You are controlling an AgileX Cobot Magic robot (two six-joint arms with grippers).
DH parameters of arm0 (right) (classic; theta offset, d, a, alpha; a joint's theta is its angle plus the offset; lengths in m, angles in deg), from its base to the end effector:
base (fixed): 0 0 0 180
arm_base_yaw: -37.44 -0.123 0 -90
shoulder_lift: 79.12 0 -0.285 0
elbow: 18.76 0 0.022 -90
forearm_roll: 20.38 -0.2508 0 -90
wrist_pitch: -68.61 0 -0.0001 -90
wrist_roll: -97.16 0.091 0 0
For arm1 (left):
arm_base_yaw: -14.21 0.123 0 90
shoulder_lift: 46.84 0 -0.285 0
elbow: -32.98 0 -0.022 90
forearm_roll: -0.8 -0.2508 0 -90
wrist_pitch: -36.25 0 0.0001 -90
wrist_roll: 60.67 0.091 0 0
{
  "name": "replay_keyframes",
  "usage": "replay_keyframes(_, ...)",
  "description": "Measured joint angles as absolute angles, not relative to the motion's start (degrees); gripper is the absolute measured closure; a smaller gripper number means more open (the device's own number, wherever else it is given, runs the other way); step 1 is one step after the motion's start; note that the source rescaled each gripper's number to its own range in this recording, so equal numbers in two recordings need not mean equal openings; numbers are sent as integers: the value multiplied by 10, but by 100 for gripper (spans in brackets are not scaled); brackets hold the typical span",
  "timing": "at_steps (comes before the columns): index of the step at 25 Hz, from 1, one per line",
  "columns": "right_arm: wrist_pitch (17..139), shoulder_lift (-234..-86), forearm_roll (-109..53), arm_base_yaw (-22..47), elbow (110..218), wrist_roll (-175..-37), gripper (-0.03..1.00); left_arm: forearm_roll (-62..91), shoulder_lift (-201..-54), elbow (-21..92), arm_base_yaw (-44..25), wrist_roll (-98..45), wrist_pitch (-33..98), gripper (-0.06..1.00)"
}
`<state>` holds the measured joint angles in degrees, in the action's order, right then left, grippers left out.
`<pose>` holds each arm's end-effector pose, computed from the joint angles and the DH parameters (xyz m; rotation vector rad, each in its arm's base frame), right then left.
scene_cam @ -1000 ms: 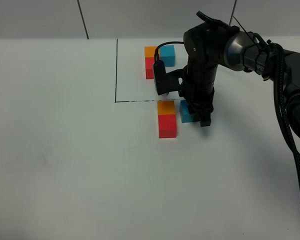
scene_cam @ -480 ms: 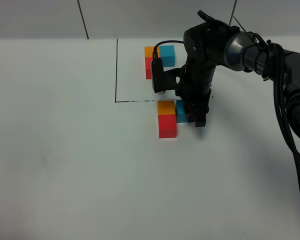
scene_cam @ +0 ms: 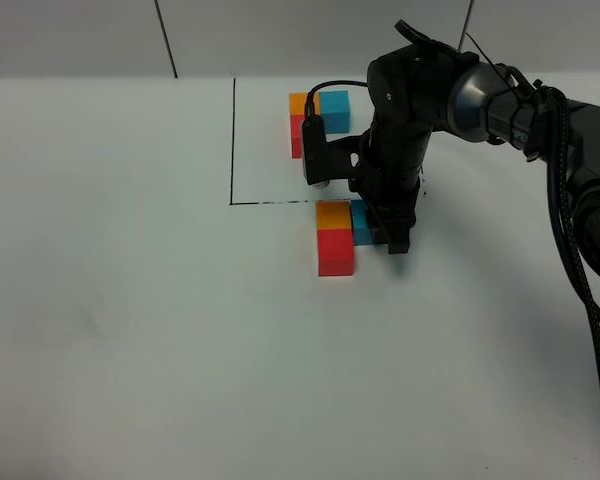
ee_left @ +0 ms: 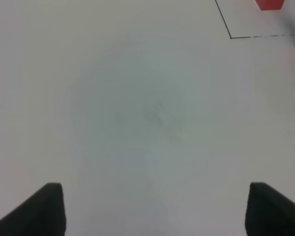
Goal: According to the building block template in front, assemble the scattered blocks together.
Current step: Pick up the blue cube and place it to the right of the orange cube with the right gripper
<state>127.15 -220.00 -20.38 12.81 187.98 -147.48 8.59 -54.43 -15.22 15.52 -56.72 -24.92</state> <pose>0.4277 0.1961 0.1301 -2.1224 2.1496 -0.0661 -0.0066 -0.0110 0.2791 0.0545 2.0347 -0.1049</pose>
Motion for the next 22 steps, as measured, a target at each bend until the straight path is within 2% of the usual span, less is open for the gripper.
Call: replay_keyframes(22,1272,-2200,-215,128,1880,-1460,95,86,-544,-152,155,-567,-249,33)
